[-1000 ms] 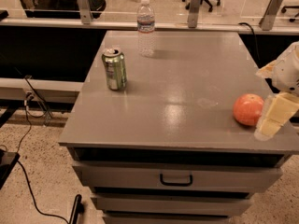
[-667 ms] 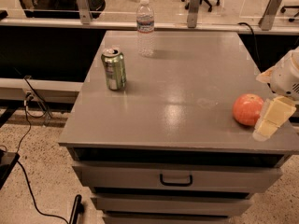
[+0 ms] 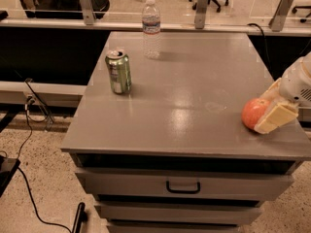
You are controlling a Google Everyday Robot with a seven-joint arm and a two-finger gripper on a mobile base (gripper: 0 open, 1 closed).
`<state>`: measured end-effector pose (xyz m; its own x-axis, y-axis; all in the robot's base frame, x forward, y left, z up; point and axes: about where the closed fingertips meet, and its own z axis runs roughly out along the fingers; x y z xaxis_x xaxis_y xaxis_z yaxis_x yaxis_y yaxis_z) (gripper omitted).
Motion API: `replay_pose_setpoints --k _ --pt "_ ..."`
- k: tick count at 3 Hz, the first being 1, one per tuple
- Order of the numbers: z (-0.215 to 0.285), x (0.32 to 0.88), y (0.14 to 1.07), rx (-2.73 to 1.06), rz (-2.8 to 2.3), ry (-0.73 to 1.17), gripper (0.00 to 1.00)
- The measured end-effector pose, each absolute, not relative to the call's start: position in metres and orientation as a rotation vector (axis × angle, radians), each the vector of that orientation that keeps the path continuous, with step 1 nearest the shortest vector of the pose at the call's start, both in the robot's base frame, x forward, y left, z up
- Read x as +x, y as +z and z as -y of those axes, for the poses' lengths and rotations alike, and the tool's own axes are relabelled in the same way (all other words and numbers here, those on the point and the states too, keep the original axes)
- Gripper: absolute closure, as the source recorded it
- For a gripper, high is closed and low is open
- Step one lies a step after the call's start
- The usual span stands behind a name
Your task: Move apple near green can
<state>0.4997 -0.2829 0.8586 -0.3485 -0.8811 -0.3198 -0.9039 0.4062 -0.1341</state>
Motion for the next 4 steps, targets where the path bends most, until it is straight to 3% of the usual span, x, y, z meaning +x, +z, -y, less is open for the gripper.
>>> replay_pose_setpoints --k 2,3,4 --pt "0.265 0.499 0.895 -1.514 -2.232 0.160 0.88" --pt "0.264 0.499 0.895 -1.515 -2.232 0.160 1.00" --pt "0.264 0.499 0.895 -1.515 -2.232 0.160 1.00"
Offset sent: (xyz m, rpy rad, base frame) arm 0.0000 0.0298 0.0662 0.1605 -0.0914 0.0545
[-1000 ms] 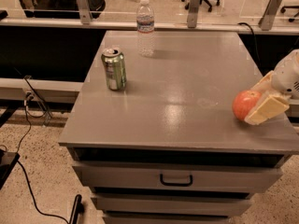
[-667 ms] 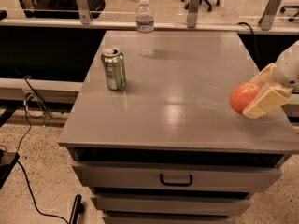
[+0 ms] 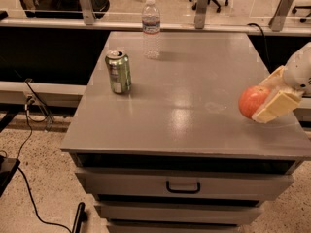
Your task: Move apple near green can
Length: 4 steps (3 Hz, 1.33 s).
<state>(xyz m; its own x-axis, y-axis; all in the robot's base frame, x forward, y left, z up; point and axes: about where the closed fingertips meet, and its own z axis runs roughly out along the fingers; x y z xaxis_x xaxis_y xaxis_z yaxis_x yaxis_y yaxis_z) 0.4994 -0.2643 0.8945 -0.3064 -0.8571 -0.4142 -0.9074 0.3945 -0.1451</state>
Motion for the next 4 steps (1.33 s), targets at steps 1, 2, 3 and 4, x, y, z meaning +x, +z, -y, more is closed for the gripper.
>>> replay_pose_setpoints --k 1,2,3,4 --pt "0.237 0.512 0.900 -1.567 -2.151 0.184 1.00" --pt "0.201 0.532 0.909 -1.649 -2.061 0.194 1.00" --pt "0.160 0.551 0.915 -1.744 -1.971 0.211 1.00" --pt "0.122 0.568 0.916 -1.808 -1.884 0.268 1.00"
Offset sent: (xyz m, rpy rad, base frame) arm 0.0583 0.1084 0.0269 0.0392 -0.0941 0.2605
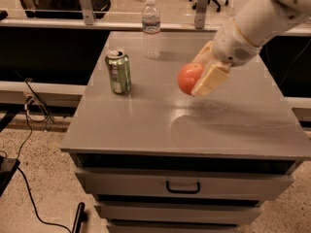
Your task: Move apple near green can
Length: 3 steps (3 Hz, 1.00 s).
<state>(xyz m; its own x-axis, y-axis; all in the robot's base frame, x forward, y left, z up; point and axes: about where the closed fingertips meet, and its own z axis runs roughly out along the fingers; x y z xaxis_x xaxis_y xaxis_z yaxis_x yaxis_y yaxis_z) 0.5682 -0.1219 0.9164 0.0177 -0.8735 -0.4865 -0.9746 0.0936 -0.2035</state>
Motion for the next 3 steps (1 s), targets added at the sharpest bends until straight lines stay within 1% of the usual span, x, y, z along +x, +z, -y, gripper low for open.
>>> replay_pose_setpoints --k 1,2,3 --pt "0.089 0.579 0.911 -1.844 -1.819 0.345 1.00" --pt "0.057 0.588 0.903 -1.881 -1.775 0.389 0.84" --pt "0.028 0.596 0.896 -1.913 -1.739 0.423 0.60"
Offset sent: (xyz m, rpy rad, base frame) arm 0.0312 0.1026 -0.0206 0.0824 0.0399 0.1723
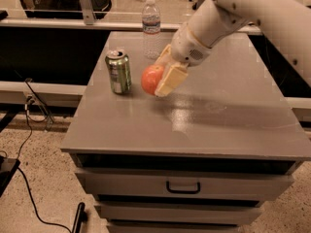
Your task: Move apple near green can
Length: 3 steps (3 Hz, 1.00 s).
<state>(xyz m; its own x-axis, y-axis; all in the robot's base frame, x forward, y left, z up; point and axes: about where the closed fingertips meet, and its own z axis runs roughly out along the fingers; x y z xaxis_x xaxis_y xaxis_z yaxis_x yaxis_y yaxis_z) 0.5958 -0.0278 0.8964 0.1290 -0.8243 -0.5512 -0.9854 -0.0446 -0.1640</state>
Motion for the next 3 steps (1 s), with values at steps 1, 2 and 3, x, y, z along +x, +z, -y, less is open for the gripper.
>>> replay_pose_setpoints --k 1,2,3 --pt "0.007 0.603 0.889 -1.932 -1.714 0.442 0.36" --pt "-0.004 0.610 0.880 -1.931 -1.706 0.452 0.13" --pt "-0.010 0.614 0.876 -1.925 -1.695 0.470 0.00"
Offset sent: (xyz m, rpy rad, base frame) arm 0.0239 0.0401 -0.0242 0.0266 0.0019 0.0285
